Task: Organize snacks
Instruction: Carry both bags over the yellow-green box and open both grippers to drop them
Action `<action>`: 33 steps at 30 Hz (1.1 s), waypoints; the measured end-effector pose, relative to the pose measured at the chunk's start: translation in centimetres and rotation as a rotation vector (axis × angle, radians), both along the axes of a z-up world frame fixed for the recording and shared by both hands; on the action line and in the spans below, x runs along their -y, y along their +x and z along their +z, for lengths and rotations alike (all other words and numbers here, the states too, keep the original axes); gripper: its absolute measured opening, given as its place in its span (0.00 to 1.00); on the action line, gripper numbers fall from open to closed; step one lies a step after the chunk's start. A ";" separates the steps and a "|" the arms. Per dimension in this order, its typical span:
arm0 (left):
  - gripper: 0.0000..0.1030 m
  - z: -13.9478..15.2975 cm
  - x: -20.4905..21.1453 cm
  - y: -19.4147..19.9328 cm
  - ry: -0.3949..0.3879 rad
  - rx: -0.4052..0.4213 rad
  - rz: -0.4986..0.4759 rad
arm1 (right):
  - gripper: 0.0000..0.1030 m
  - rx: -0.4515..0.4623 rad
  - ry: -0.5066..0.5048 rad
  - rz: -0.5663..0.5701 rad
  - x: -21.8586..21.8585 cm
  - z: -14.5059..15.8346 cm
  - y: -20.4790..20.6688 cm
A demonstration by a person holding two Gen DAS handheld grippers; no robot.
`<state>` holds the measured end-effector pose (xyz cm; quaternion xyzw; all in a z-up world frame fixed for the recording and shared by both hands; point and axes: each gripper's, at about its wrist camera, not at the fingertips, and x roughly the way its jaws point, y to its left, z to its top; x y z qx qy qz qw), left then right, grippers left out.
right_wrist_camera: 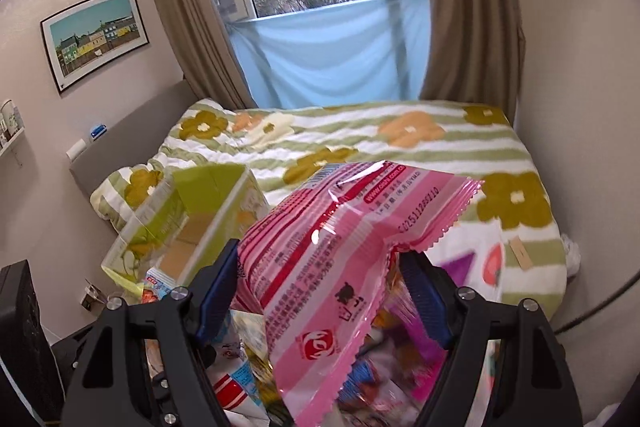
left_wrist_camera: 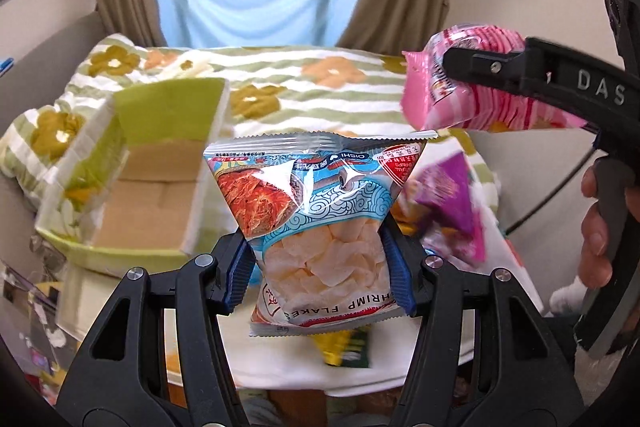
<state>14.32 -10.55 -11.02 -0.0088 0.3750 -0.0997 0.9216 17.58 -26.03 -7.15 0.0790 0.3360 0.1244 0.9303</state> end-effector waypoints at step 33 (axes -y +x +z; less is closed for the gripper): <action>0.80 -5.4 -25.9 19.6 0.077 -0.276 -0.038 | 0.72 -0.232 -0.228 0.151 -26.6 -8.3 10.0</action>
